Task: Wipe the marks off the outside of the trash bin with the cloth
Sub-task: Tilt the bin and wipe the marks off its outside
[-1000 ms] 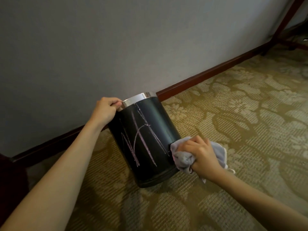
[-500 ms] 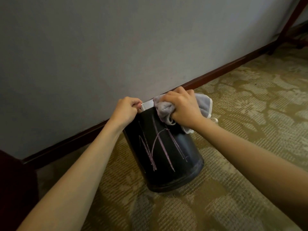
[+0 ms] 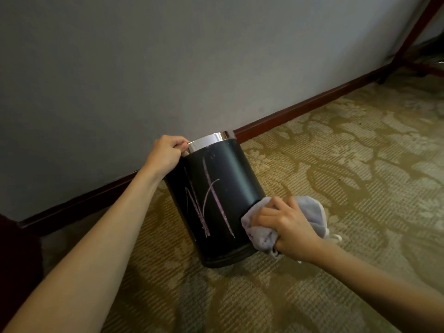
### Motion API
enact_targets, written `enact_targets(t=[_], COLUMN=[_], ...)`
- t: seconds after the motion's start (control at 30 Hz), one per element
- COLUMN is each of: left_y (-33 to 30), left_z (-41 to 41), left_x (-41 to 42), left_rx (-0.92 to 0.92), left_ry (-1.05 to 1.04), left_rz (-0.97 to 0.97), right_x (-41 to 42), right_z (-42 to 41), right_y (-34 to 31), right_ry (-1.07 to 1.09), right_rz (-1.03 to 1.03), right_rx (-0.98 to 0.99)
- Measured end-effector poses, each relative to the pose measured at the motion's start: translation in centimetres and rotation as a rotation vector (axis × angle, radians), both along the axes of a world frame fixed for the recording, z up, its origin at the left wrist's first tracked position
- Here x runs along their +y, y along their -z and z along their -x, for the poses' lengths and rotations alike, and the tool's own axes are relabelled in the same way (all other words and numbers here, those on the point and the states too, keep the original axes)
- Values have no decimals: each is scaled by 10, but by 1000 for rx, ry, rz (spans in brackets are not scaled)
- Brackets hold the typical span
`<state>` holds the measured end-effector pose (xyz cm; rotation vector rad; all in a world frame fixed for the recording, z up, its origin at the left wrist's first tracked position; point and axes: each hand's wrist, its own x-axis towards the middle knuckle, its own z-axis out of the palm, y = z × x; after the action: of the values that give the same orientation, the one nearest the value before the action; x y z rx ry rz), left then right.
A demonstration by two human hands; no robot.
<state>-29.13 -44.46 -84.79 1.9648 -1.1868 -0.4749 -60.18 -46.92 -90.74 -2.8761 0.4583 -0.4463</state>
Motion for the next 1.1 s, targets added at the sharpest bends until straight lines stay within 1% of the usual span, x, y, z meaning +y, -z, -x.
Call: enact_targets(t=[0.17,0.3,0.37,0.47,0.53,0.63,0.73,0.83,1.0,1.1], left_y=[-6,-10,-11,-10,-8,-6,-6,-7,-15,-22], left_z=[14,33,38,38,34,27,20,17,33,45], left_x=[-2,-9,-13,-15,-14,-12,-10,-8,-11,-15], left_rx=[-52,-128,-153,-145,-119,-86,-45,-26,-46,-89], left_ry=[81,107,100,82,78,66,47,39,82,120], left_rz=[-4,27,31,21,8,-8,-9,-21,-24,-49], right_x=[-16,-45,-55,-52,-42,-24,-5,7,-1,-13], right_z=[-29,-65,-75,-72,-61,-36,-7,17,18,-1], right_y=[-31,-67,-74,-62,-46,-19,5,20,8,-14], right_ry=[27,121,173,235,238,161,122,93,86,156], right_rz=[112,127,119,77,64,90,24,-14,29,69], right_rx=[7,-99,-154,-218,-247,-215,-188,-117,-75,-135])
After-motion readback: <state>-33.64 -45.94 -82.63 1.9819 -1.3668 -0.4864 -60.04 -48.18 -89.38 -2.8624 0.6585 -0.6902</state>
